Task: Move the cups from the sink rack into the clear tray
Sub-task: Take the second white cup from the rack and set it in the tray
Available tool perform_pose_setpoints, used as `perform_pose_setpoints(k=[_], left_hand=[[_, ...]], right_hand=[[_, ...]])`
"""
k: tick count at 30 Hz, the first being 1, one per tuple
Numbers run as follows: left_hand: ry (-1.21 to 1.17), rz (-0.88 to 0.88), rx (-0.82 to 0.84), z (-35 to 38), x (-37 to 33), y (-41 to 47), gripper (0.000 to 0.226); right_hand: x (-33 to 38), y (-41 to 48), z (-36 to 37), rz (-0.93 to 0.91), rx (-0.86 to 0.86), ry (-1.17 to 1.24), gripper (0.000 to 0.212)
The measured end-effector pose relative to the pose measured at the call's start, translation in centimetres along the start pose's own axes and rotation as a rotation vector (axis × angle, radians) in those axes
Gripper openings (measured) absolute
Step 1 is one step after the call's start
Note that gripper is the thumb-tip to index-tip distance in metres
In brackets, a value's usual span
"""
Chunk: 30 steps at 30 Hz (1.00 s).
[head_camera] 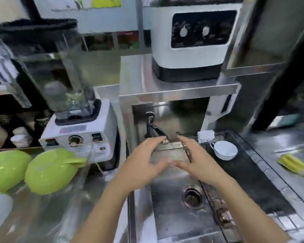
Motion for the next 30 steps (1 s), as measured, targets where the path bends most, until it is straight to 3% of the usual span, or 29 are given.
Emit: perform_pose_setpoints(k=[5, 10, 13, 16, 20, 23, 30], left_hand=[[-0.012, -0.035, 0.122, 8.7, -2.6, 6.9, 0.060], [-0.051, -0.147, 0.346, 18.3, -2.7, 11.8, 0.066], [-0.121, -0.243, 0.437, 22.6, -1.8, 13.8, 0.056], [-0.163, -0.371, 0.393, 25.4, -0.5, 15.9, 0.046], [-0.352, -0.650, 0.355, 28.4, 1.2, 17.3, 0.029], [-0.425, -0.814, 0.350, 30.1, 2.8, 17.6, 0.037], [-0.511, -0.856, 0.304, 31.9, 3.5, 18.1, 0.025]], right_hand=[[-10.3, -1.9, -5.2, 0.205, -0.067, -0.010, 0.079], [-18.8, -3.4, -7.2, 0.360, -0.103, 0.010, 0.079], [-22.4, -3.4, -7.3, 0.405, -0.121, 0.071, 0.077], [-25.4, -2.9, -7.3, 0.470, -0.180, 0.149, 0.065], [-27.9, -2.9, -6.1, 0.717, -0.171, 0.418, 0.060], [-28.5, -2.8, -5.5, 0.769, -0.155, 0.557, 0.059], [-28.2, -2.9, -4.5, 0.767, -0.116, 0.851, 0.058]])
Point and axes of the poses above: each hand's wrist, its own y-axis towards the middle knuckle, its own z-axis out of the palm, x = y × z, the point moved 8 cm from there along y, towards the middle knuckle, and after that the axes turned 6 degrees about -z, right-handed, at the moved point
